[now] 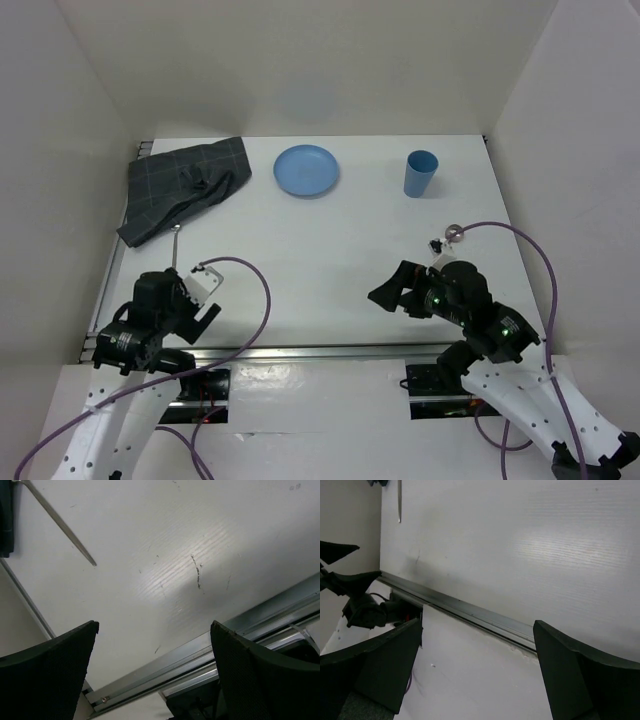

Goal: Set the dinner table for one person

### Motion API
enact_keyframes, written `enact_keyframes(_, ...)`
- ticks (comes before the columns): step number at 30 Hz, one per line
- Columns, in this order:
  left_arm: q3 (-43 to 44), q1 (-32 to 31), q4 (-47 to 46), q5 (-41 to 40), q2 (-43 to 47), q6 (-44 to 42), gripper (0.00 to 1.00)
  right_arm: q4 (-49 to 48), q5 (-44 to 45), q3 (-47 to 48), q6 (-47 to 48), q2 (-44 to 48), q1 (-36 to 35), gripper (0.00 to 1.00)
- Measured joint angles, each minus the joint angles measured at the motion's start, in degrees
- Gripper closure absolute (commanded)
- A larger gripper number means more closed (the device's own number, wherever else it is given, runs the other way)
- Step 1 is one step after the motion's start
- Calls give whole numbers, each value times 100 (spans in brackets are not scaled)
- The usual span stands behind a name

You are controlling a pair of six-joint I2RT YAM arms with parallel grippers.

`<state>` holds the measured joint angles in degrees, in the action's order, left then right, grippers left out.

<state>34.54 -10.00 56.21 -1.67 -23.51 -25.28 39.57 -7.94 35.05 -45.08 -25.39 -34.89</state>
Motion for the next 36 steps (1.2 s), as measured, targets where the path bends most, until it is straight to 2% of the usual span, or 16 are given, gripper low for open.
enact_keyframes(5,660,-2,-13,-280,-262,-68,0,-13,367,291,-50,-393,0,0)
enact_keyframes(9,1405,-2,-492,-304,-1047,-409,0,-358,592,590,232,-787,0,0)
enact_keyframes(11,1897,-2,-662,-297,-1921,-538,0,-446,612,780,417,-1075,0,0)
enact_keyframes(13,2787,-2,-686,-313,-3368,-608,0,-439,715,1056,560,-1478,0,0)
enact_keyframes(17,5292,107,-800,-553,-6448,-404,0,-505,885,1440,841,-2153,2,0)
enact_keyframes(21,7879,450,-846,-691,-9154,0,0,-599,892,1480,1132,-2465,0,0)
enact_keyframes(24,9300,616,-695,-887,-10585,72,0,-632,1010,1513,1255,-2559,0,0)
enact_keyframes(27,9827,662,-695,-1193,-11444,162,0,-660,1110,1530,1314,-2564,0,0)
enact_keyframes(29,9820,651,-695,-1338,-11755,166,0,-686,1152,1530,1327,-2562,0,0)
enact_keyframes(31,9571,636,-745,-1445,-11811,173,20,-702,1182,1530,1329,-2564,0,0)
enact_keyframes(33,9359,627,-739,-1515,-11811,166,44,-702,1191,1539,1329,-2581,0,0)
enact_keyframes(34,9280,625,-752,-1515,-11811,173,73,-702,1191,1550,1329,-2603,0,0)
enact_keyframes(35,9245,619,-761,-1510,-11811,212,89,-704,1198,1565,1331,-2632,0,0)
enact_keyframes(36,9202,614,-769,-1497,-11811,138,100,-730,1202,1567,1331,-2658,0,0)
